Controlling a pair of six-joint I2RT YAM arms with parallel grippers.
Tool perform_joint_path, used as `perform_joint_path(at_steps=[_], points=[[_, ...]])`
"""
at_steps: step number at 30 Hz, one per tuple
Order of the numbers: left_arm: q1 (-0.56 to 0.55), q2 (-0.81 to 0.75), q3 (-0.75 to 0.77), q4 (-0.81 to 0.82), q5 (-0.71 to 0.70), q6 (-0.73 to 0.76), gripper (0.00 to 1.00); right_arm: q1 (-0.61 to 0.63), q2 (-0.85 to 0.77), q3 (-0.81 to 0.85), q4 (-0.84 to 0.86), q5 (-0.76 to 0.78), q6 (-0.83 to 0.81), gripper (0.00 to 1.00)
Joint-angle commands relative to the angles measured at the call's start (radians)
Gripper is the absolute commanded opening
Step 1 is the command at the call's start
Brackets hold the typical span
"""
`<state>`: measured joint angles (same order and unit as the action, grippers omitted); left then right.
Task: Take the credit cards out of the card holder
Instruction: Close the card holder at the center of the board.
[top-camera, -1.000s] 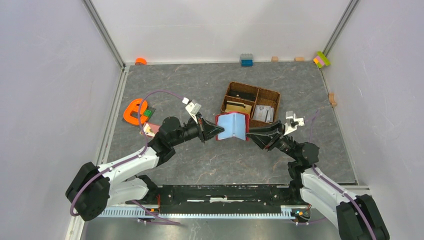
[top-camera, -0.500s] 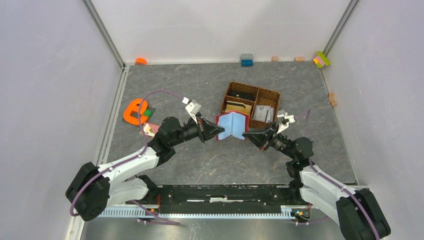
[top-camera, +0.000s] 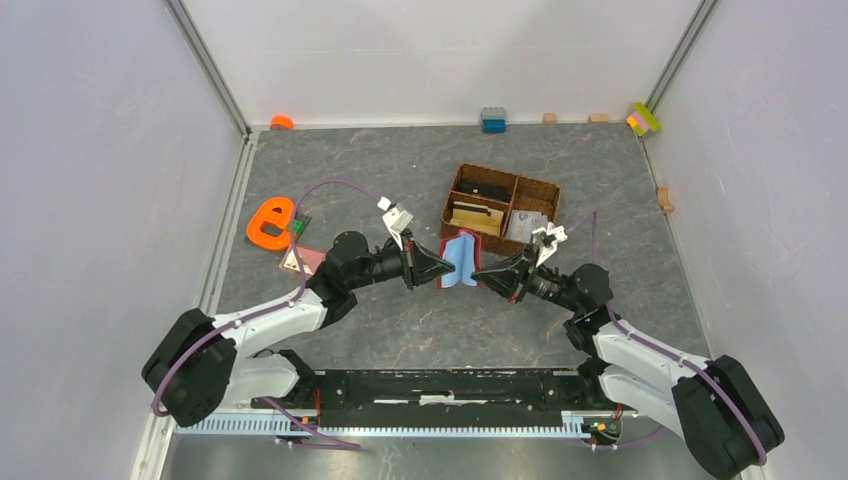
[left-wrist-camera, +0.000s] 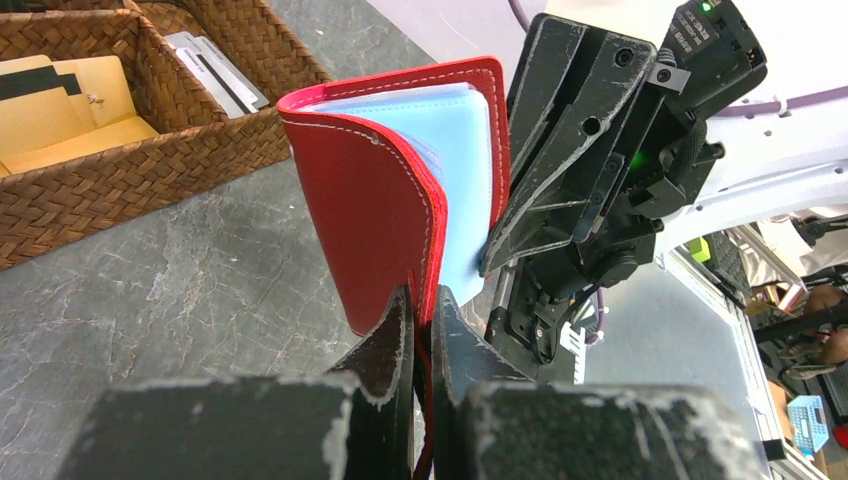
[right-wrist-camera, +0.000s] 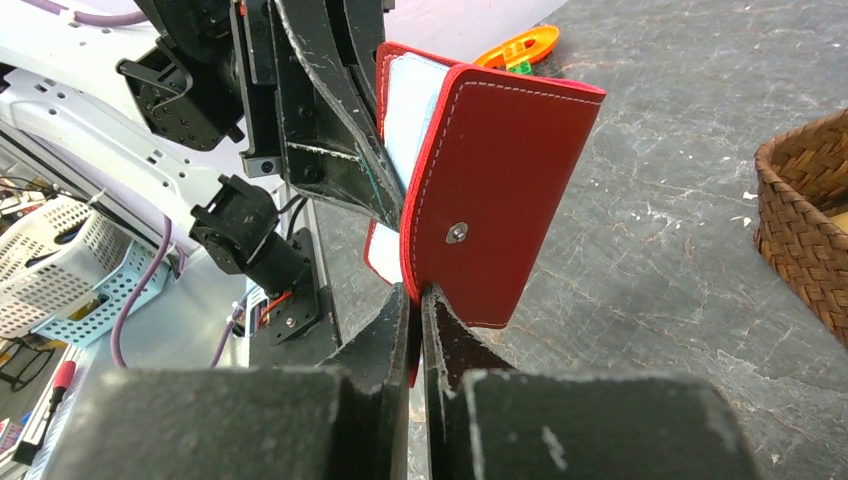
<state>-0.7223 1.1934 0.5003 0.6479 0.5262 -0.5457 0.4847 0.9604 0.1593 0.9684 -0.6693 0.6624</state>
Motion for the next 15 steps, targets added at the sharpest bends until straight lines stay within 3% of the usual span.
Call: perform_joint_path(at_steps=[1, 11, 13, 15], points=[[-0.010, 0.009, 0.043, 0.108, 0.088, -0.033, 0.02, 0.012, 0.033, 0.052, -0.014, 0.023, -0.037, 0.08], [-0.012, 0.058, 0.061, 0.123, 0.114, -0.065, 0.02, 0.012, 0.096, 0.045, 0.150, -0.073, 0.064, 0.00], [-0.010, 0.057, 0.064, 0.056, 0.038, -0.059, 0.02, 0.012, 0.086, 0.044, 0.125, -0.055, 0.050, 0.00], [-0.003, 0.052, 0.081, -0.064, -0.078, -0.040, 0.02, 0.012, 0.048, 0.060, -0.019, 0.020, -0.029, 0.00]])
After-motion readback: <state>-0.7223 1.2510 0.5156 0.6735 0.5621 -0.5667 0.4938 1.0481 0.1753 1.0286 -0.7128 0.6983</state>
